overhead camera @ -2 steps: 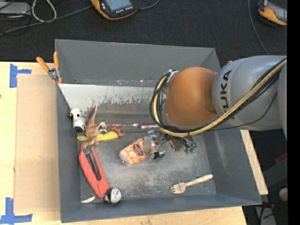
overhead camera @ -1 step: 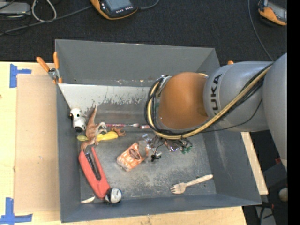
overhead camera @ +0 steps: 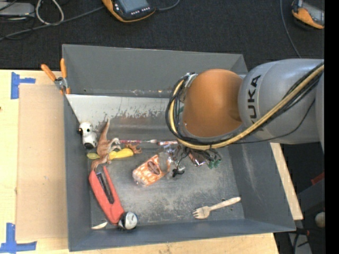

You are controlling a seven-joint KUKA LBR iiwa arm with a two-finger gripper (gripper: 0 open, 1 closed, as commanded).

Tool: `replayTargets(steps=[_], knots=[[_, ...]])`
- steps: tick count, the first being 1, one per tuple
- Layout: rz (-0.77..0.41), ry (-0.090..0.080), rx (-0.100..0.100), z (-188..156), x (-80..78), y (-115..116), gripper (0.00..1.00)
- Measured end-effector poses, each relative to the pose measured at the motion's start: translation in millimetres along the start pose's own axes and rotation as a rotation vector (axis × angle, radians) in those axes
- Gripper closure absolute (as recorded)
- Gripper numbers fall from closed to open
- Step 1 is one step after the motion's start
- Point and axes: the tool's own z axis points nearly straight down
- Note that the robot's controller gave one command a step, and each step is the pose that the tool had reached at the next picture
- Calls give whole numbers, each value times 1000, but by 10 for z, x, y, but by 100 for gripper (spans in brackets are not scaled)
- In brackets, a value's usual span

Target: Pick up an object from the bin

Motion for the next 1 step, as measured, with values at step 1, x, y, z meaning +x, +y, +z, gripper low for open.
replayTargets(steps=[1], knots=[[-30,1,-2,-651,-161,-164,100]])
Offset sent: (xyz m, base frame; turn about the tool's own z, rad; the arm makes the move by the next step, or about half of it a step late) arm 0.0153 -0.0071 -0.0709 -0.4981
